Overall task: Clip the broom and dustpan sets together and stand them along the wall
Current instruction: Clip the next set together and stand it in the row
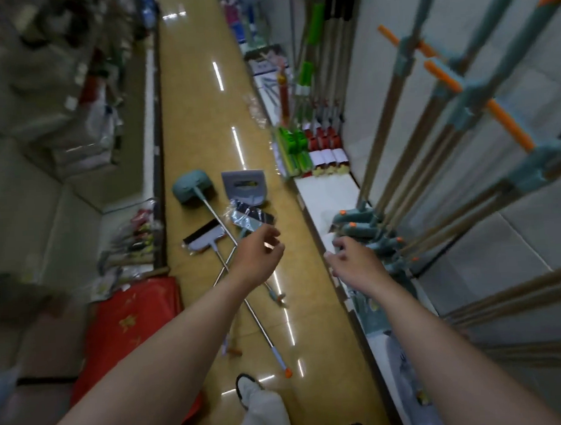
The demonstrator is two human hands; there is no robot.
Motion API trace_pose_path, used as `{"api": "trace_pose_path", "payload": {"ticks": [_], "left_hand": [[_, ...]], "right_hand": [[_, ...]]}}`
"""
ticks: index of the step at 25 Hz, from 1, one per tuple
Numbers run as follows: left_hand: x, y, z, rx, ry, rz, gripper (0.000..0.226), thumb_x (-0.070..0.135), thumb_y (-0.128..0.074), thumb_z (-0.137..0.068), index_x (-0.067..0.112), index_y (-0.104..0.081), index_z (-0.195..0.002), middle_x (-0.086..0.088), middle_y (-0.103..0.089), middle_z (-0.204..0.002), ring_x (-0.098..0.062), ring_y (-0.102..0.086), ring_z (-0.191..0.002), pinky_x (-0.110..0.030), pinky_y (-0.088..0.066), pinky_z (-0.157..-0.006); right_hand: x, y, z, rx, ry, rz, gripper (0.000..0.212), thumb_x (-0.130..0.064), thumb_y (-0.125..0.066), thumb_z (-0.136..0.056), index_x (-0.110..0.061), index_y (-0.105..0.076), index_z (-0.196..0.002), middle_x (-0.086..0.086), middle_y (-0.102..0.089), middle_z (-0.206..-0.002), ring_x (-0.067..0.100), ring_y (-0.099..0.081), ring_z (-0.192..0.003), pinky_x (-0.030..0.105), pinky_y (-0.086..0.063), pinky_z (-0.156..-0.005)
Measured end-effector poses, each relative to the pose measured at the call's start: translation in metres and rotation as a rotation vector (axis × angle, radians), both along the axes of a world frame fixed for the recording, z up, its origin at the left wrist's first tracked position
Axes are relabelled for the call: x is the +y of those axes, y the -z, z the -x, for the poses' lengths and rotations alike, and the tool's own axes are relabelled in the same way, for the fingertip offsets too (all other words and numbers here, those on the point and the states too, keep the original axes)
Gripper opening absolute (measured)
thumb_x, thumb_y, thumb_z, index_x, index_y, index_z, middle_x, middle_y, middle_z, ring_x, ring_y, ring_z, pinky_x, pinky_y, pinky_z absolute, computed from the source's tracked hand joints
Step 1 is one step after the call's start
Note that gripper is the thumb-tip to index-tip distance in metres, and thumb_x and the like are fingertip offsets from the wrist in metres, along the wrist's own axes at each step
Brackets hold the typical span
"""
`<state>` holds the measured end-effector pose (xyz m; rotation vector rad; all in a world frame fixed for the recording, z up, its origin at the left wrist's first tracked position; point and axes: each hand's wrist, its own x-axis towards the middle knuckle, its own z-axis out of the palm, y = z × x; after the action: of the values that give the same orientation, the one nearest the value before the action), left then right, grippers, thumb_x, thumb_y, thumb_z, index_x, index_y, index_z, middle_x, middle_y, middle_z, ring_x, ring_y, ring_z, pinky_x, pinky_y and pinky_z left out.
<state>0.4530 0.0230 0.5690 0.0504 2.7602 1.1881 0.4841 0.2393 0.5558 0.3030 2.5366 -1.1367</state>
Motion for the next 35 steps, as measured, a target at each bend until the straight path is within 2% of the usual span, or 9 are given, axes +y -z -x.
{"api": "trace_pose_path", "payload": {"ticks": [3, 6, 10, 15, 18, 25, 30, 33, 35], "left_hand": [[-0.067, 0.012, 0.009, -0.004, -0.174, -0.038, 0.015, 0.019, -0.069, -0.088, 0.017, -0.065, -0.102, 0.005, -0.066, -0.088, -0.017, -0.065, -0.081, -0.032, -0.054, -0.079], [-0.123, 0.022, 0.022, -0.012, -0.31, -0.102, 0.012, 0.012, -0.067, -0.088, 0.02, -0.064, -0.097, 0.005, -0.065, -0.086, -0.019, -0.065, -0.083, -0.033, -0.053, -0.079], [-0.184, 0.036, 0.046, -0.052, -0.424, -0.172, 0.016, 0.016, -0.067, -0.089, 0.017, -0.065, -0.105, 0.004, -0.065, -0.09, -0.02, -0.065, -0.083, -0.034, -0.052, -0.078], [-0.231, 0.066, 0.078, -0.066, -0.494, -0.23, 0.016, 0.013, -0.065, -0.091, 0.017, -0.064, -0.106, 0.004, -0.064, -0.092, -0.011, -0.061, -0.077, -0.026, -0.05, -0.07], [-0.245, 0.105, 0.088, -0.123, -0.567, -0.265, 0.014, 0.014, -0.065, -0.09, 0.023, -0.062, -0.101, 0.007, -0.064, -0.089, -0.01, -0.059, -0.07, -0.024, -0.048, -0.065], [-0.259, 0.235, 0.125, -0.254, -0.767, -0.265, 0.016, 0.012, -0.066, -0.088, 0.025, -0.062, -0.097, 0.008, -0.063, -0.086, -0.012, -0.057, -0.069, -0.028, -0.049, -0.069], [-0.241, 0.333, 0.158, -0.303, -0.894, -0.264, 0.012, 0.011, -0.065, -0.091, 0.022, -0.064, -0.098, 0.006, -0.066, -0.088, -0.011, -0.062, -0.075, -0.014, -0.046, -0.064], [-0.234, 0.396, 0.187, -0.338, -0.969, -0.279, 0.013, 0.013, -0.066, -0.089, 0.024, -0.065, -0.095, 0.005, -0.068, -0.091, -0.009, -0.064, -0.077, -0.021, -0.051, -0.069], [-0.229, 0.44, 0.204, -0.357, -0.982, -0.295, 0.015, 0.013, -0.067, -0.088, 0.026, -0.065, -0.095, 0.006, -0.068, -0.092, -0.006, -0.064, -0.077, -0.025, -0.052, -0.071]], "right_hand": [[-0.053, 0.003, 0.026, -0.01, -0.085, 0.027, 0.051, -0.048, -0.054, -0.093, -0.022, -0.049, -0.136, -0.004, -0.072, -0.109, 0.017, -0.07, -0.095, 0.044, -0.056, -0.088], [-0.103, 0.005, 0.053, -0.026, -0.115, 0.055, 0.046, -0.043, -0.054, -0.096, -0.021, -0.049, -0.136, -0.005, -0.071, -0.106, 0.011, -0.072, -0.085, 0.044, -0.056, -0.088], [-0.157, 0.011, 0.084, -0.069, -0.132, 0.071, 0.044, -0.042, -0.053, -0.098, -0.026, -0.047, -0.138, -0.008, -0.071, -0.108, 0.004, -0.071, -0.084, 0.04, -0.056, -0.087], [-0.208, 0.035, 0.123, -0.079, -0.16, 0.081, 0.043, -0.04, -0.053, -0.1, -0.027, -0.046, -0.14, -0.009, -0.07, -0.109, 0.004, -0.069, -0.09, 0.029, -0.053, -0.078], [-0.219, 0.07, 0.143, -0.115, -0.164, 0.082, 0.042, -0.038, -0.054, -0.099, -0.026, -0.048, -0.138, -0.011, -0.069, -0.102, 0.007, -0.068, -0.092, 0.038, -0.057, -0.085], [-0.235, 0.201, 0.224, -0.279, -0.231, 0.086, 0.036, -0.035, -0.057, -0.099, -0.027, -0.051, -0.133, -0.01, -0.067, -0.107, 0.013, -0.067, -0.099, 0.046, -0.059, -0.087], [-0.232, 0.318, 0.279, -0.449, -0.122, 0.094, 0.032, -0.031, -0.06, -0.098, -0.022, -0.057, -0.128, -0.006, -0.064, -0.109, 0.017, -0.067, -0.099, 0.048, -0.057, -0.09], [-0.225, 0.394, 0.311, -0.539, -0.153, 0.01, 0.034, -0.033, -0.06, -0.097, -0.018, -0.058, -0.127, -0.013, -0.06, -0.105, 0.019, -0.064, -0.103, 0.049, -0.055, -0.094], [-0.223, 0.441, 0.33, -0.592, -0.156, -0.026, 0.034, -0.033, -0.059, -0.098, -0.015, -0.057, -0.127, -0.007, -0.061, -0.106, 0.021, -0.062, -0.104, 0.048, -0.055, -0.094]]}}
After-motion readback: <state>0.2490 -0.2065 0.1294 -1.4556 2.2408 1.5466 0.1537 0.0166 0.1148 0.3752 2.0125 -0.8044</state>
